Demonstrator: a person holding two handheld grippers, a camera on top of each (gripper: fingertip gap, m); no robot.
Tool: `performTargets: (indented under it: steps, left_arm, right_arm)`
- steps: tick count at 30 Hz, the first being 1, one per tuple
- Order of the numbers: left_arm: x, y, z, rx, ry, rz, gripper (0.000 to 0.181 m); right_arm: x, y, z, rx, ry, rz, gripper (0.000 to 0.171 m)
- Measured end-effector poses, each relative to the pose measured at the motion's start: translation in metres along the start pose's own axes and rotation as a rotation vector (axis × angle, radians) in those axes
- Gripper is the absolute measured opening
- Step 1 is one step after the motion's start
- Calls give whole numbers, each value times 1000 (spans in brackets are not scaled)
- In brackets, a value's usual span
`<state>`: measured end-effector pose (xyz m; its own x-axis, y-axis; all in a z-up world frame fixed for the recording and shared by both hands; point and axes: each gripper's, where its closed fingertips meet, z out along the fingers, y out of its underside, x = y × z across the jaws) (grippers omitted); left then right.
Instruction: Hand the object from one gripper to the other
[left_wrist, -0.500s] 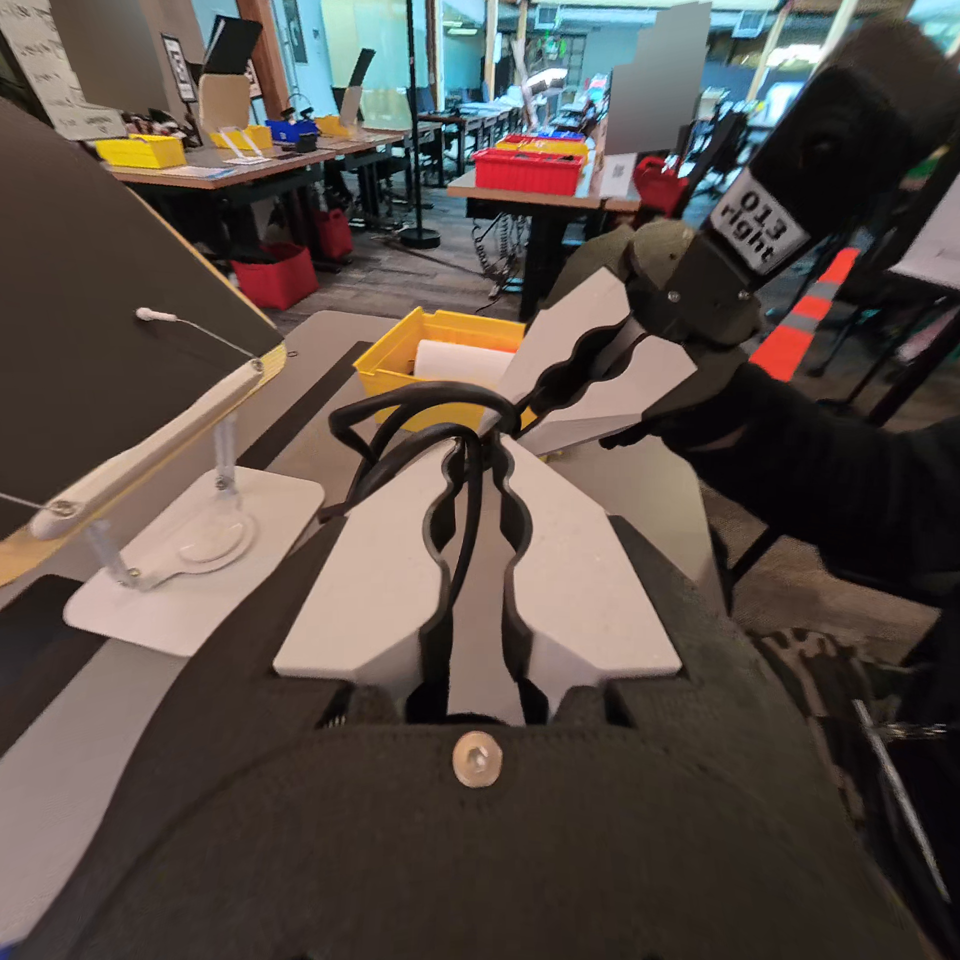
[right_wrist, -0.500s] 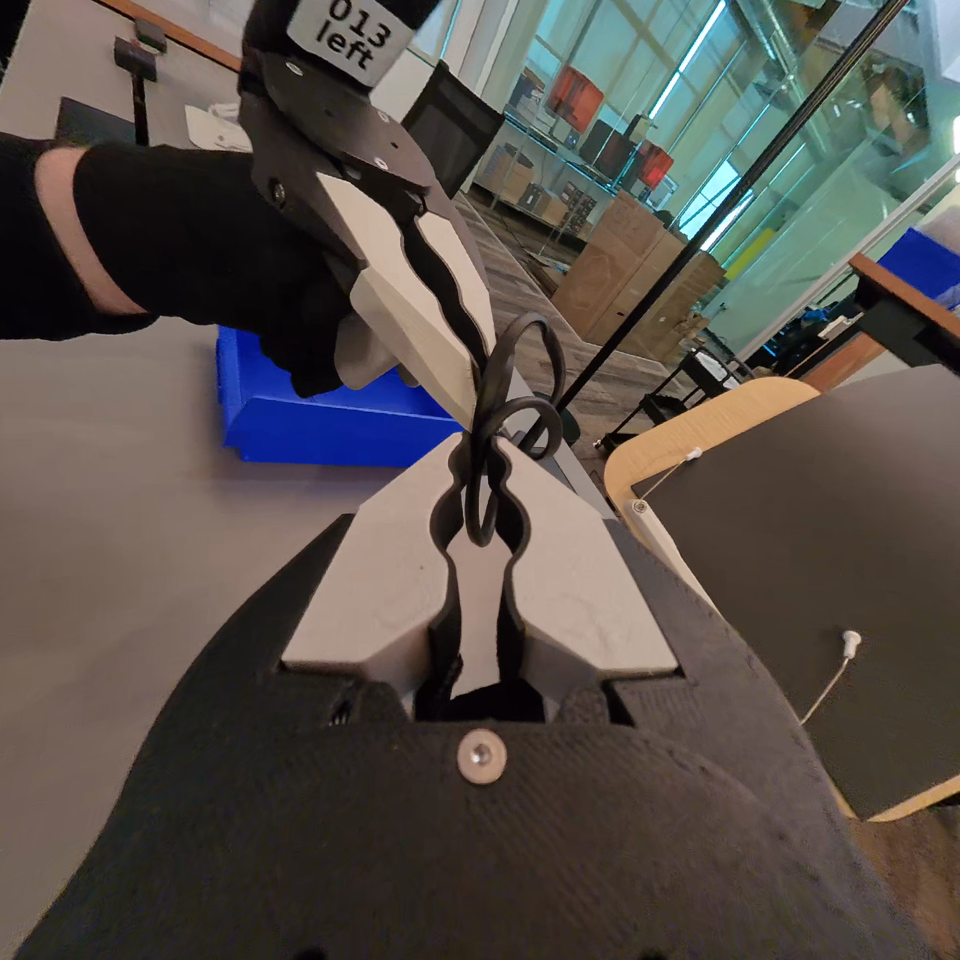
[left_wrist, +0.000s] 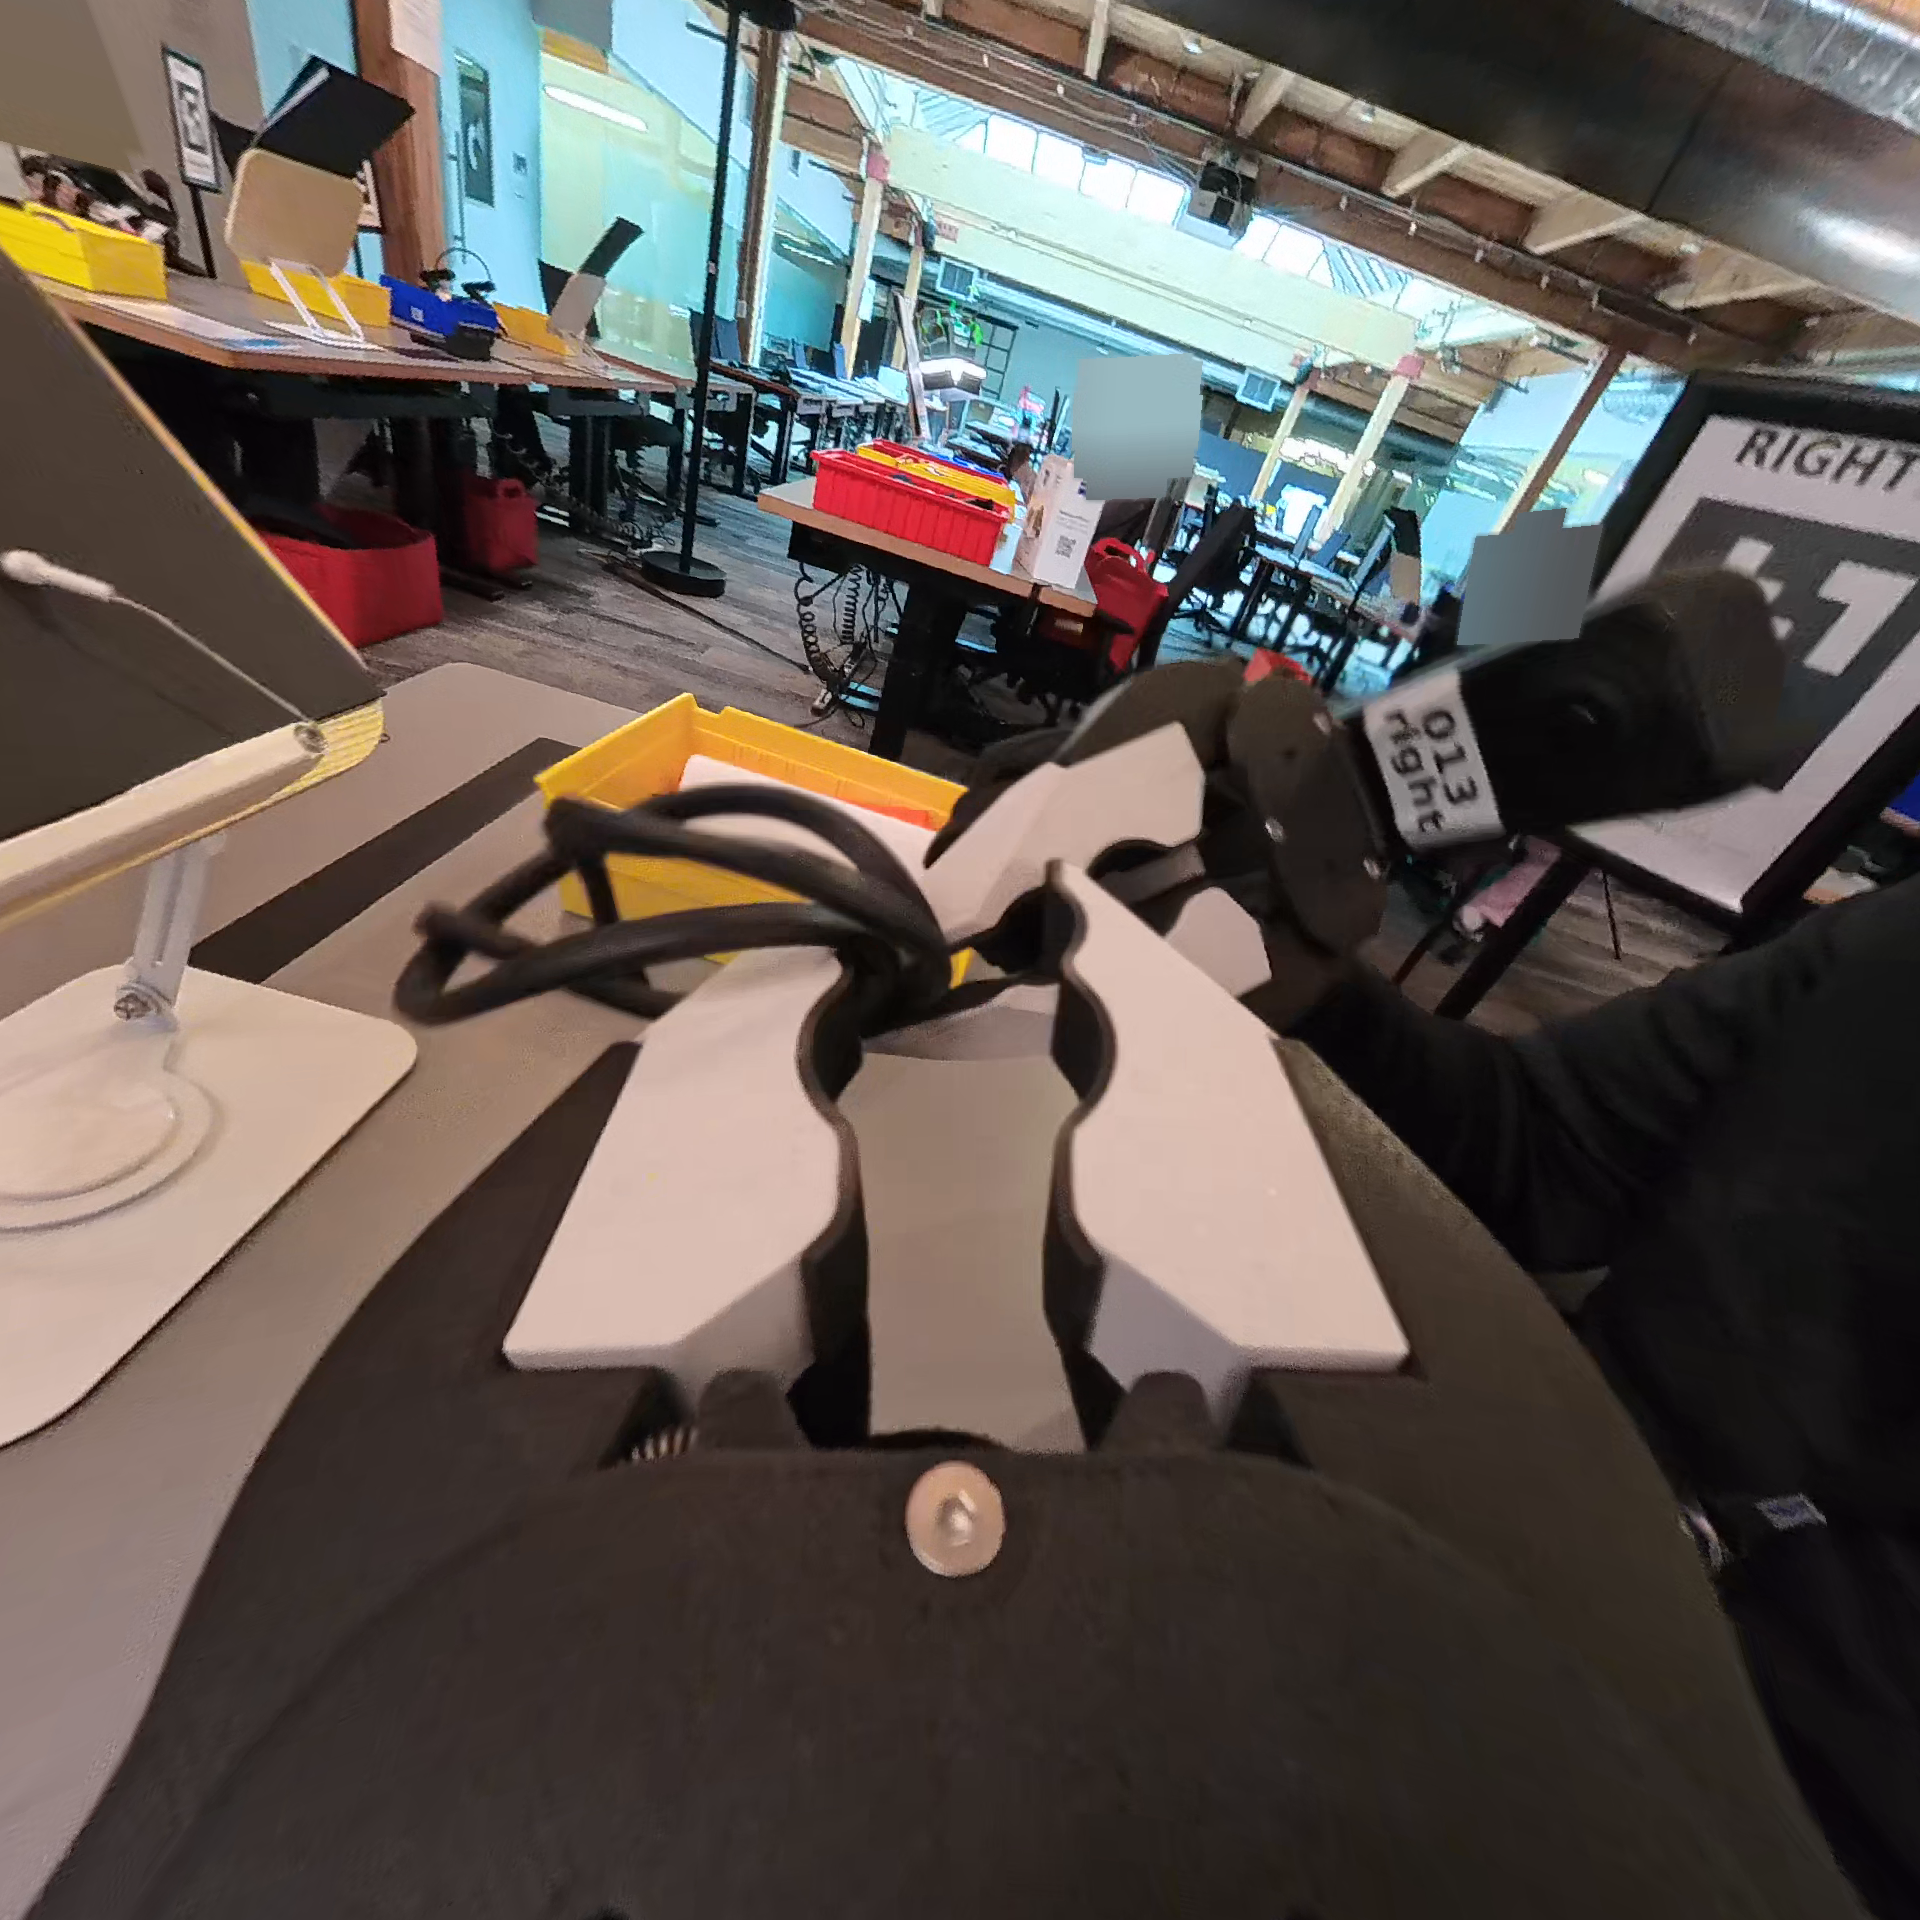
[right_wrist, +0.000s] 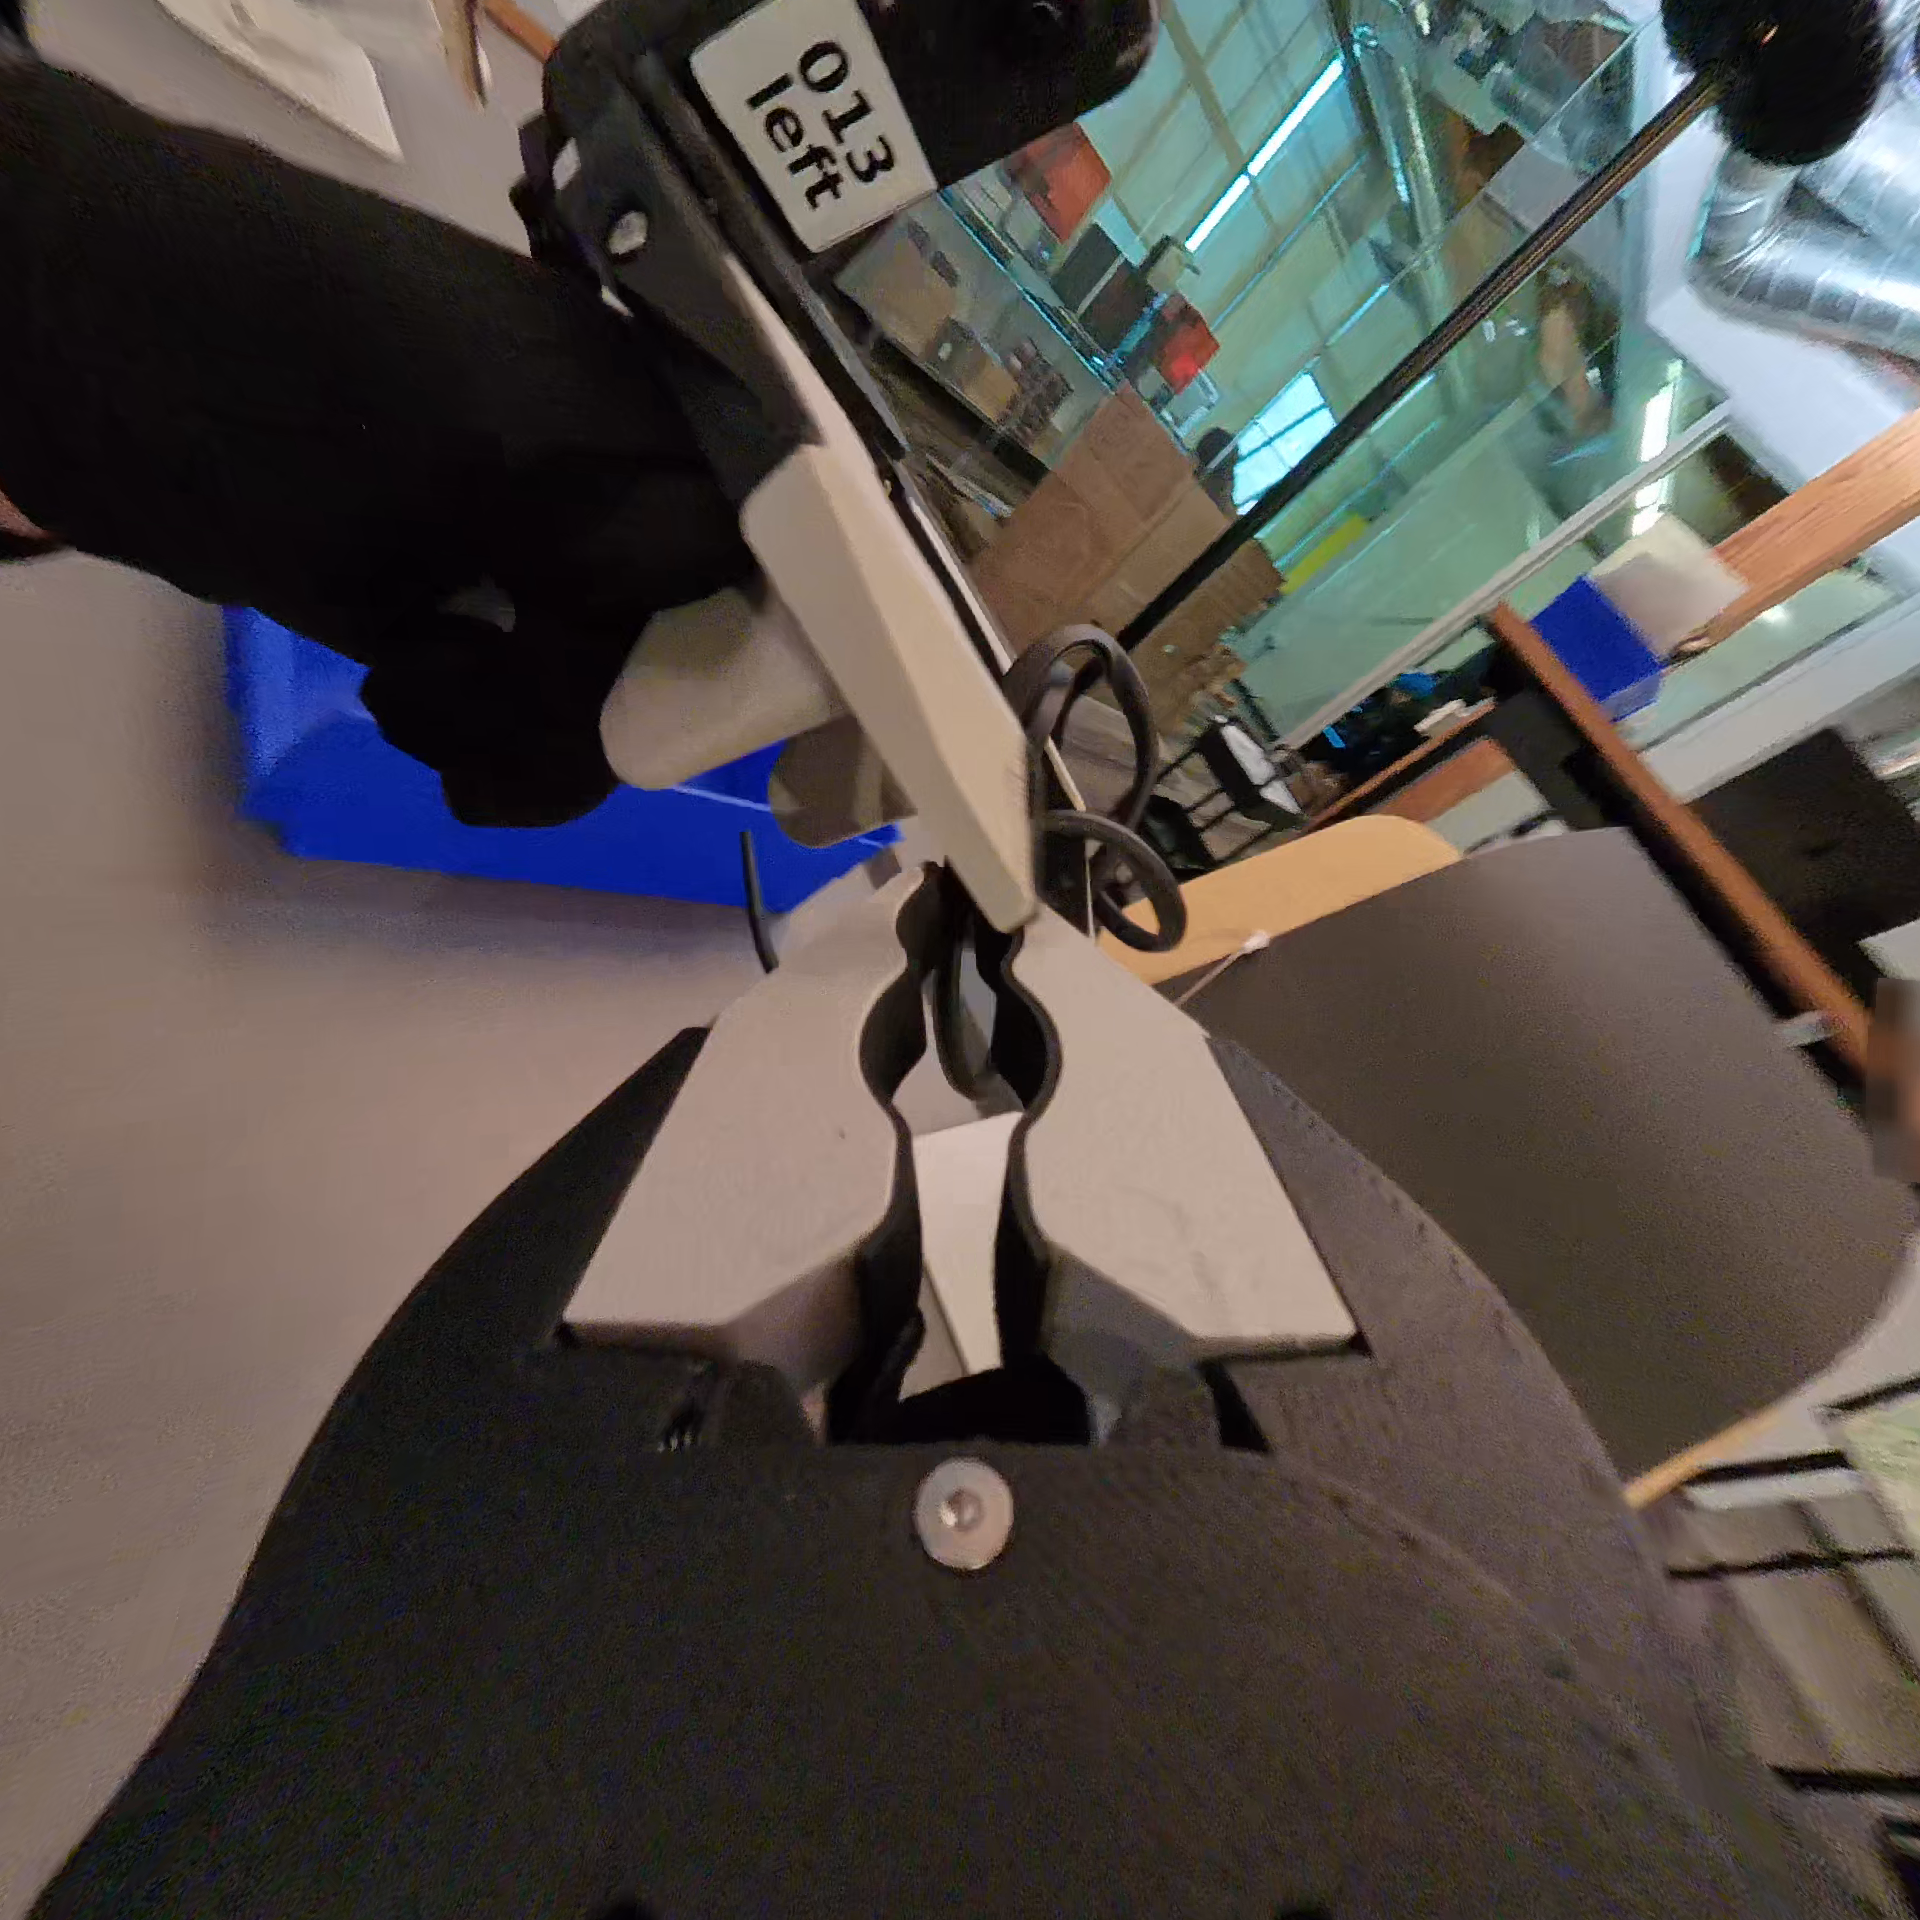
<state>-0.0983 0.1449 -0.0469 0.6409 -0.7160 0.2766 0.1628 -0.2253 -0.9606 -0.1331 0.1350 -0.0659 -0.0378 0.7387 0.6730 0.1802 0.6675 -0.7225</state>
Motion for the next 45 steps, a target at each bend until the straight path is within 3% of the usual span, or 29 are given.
performTargets:
  steps: [3, 4, 8, 12, 17, 22, 24, 27, 32, 36, 38, 42, 45]
  left_arm:
    - [-3, -2, -3, 31, 26, -54, 21]
    - [-7, -4, -5, 44, 5, -66, 4]
    - [-6, -2, -9, 7, 3, -27, 2]
    - [-6, -9, -19, -17, -30, 37, 2]
    - [15, -1, -27, -111, 88, 95, 2]
    - [53, 24, -23, -264, 226, 248, 2]
    - [64, 29, -23, -291, 274, 264, 2]
    - [85, 39, -27, -323, 385, 305, 2]
    - [107, 52, -26, -346, 504, 349, 2]
    - [108, 57, -25, -355, 528, 339, 2]
    - [109, 56, -26, -341, 539, 333, 1]
    - [111, 56, -27, -342, 552, 339, 1]
    - [107, 58, -26, -353, 530, 334, 1]
  right_arm:
    - [2, 3, 3, -58, 76, -126, 3]
    - [3, 4, 4, -68, 96, -157, 3]
    - [0, 1, 4, -78, 113, -233, 5]
    - [-17, -14, -5, 62, -37, -174, 31]
    - [-12, -37, -31, 277, -228, 167, 38]
    - [2, -20, -33, 329, -332, 477, 88]
    - [-7, -22, -35, 375, -424, 541, 95]
    - [-20, -36, -48, 502, -585, 630, 81]
    - [-34, -50, -60, 631, -784, 755, 78]
    - [-47, -62, -66, 698, -911, 802, 64]
    - [-48, -68, -72, 754, -941, 801, 49]
    - [-48, -70, -71, 752, -946, 818, 63]
    - [-48, -74, -75, 766, -953, 807, 60]
